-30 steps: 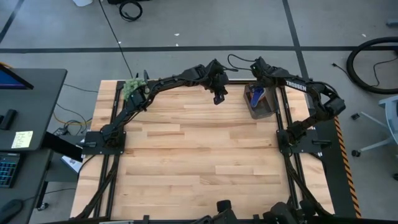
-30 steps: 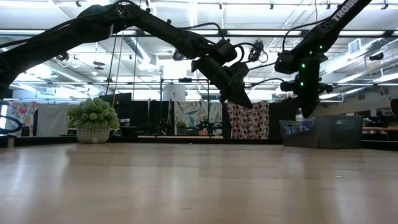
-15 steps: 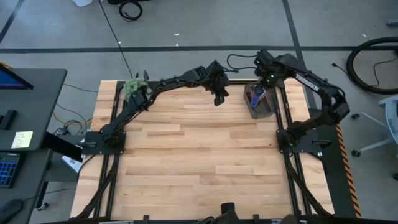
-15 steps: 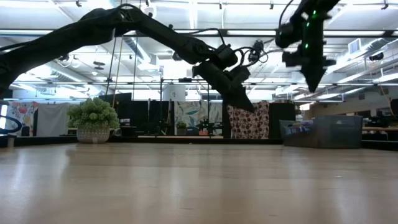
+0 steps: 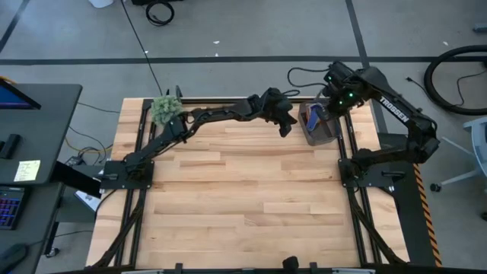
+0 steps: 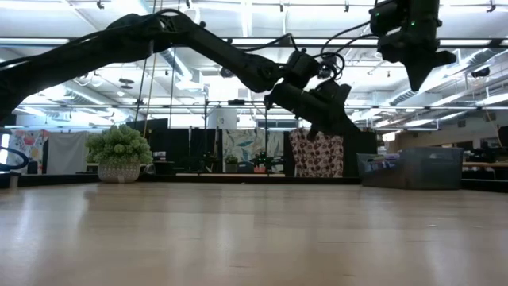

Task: Nest measuring cups in basket
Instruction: Move the black bin to the top right of the table, then return to Home Position

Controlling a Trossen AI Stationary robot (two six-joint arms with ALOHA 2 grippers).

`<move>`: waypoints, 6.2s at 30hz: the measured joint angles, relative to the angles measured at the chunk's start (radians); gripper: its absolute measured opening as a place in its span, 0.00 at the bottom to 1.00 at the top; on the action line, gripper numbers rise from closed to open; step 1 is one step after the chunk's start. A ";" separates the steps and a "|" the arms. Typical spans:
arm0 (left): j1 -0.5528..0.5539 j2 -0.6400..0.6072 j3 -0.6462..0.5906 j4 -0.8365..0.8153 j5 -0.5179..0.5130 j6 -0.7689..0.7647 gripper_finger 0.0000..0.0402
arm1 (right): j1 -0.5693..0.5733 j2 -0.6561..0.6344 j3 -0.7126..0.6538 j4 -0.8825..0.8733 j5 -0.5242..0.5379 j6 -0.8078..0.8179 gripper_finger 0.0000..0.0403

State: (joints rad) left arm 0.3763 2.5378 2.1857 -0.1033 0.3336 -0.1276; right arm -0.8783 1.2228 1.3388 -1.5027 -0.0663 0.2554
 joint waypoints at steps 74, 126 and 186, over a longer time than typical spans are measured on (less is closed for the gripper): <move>0.172 -0.026 0.001 -0.152 0.109 0.011 0.01 | 0.250 0.014 -0.663 1.134 0.150 0.000 0.00; 0.186 -0.038 0.000 -0.152 0.108 0.001 0.01 | 0.078 0.411 -0.345 1.064 0.498 -0.191 0.00; -0.031 -1.645 -0.013 -1.455 -0.393 -0.176 0.01 | 0.436 -0.835 0.147 0.143 0.243 -0.069 0.01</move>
State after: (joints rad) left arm 0.3448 0.8931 2.1723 -1.5581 -0.0593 -0.3033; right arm -0.4419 0.3878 1.4860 -1.3595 0.1762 0.1867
